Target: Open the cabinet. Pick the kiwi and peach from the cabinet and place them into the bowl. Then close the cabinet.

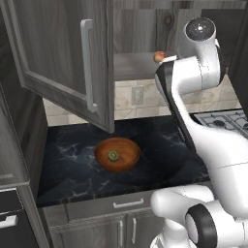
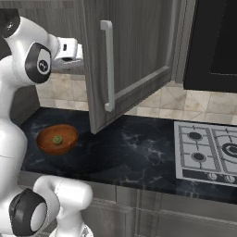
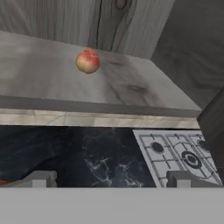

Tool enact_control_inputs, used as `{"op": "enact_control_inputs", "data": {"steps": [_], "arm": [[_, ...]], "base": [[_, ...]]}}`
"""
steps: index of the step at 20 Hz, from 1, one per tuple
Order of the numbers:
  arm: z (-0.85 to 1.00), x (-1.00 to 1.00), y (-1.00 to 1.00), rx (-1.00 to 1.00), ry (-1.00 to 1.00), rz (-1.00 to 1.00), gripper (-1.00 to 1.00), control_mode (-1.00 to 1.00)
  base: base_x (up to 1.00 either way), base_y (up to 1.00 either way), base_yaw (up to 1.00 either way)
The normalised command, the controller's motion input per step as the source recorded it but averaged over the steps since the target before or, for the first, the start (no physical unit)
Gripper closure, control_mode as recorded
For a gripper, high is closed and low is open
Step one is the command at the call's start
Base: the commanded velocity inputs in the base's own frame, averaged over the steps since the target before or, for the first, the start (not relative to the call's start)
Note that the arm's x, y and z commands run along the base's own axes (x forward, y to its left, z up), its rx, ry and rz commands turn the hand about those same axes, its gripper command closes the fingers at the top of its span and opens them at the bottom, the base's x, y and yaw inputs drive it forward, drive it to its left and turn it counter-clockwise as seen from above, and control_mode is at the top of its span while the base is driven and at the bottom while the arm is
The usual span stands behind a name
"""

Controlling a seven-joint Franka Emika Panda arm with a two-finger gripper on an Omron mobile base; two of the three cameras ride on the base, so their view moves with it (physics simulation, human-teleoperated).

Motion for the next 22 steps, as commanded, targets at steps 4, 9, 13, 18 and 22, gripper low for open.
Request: {"op": "enact_control_inputs", "data": {"steps": [4,9,13,18,22], "arm": [[0.03,0.0,-0.32,0.02,-0.15,0.0,-1.0,-1.0],[0.0,0.01,-0.26,0.07,-0.21,0.01,-1.0,-1.0],[-0.02,0.22,-0.02,0.02,-0.04,0.04,-1.0,-1.0],[-0.01,0.4,0.0,0.06,-0.02,0.02,-1.0,-1.0],[0.0,0.49,0.0,0.07,0.0,0.0,-1.0,-1.0]], "base": [[0.0,0.0,0.0],[0.0,0.0,0.0],[0.0,0.0,0.0],[0.0,0.0,0.0],[0.0,0.0,0.0]]}}
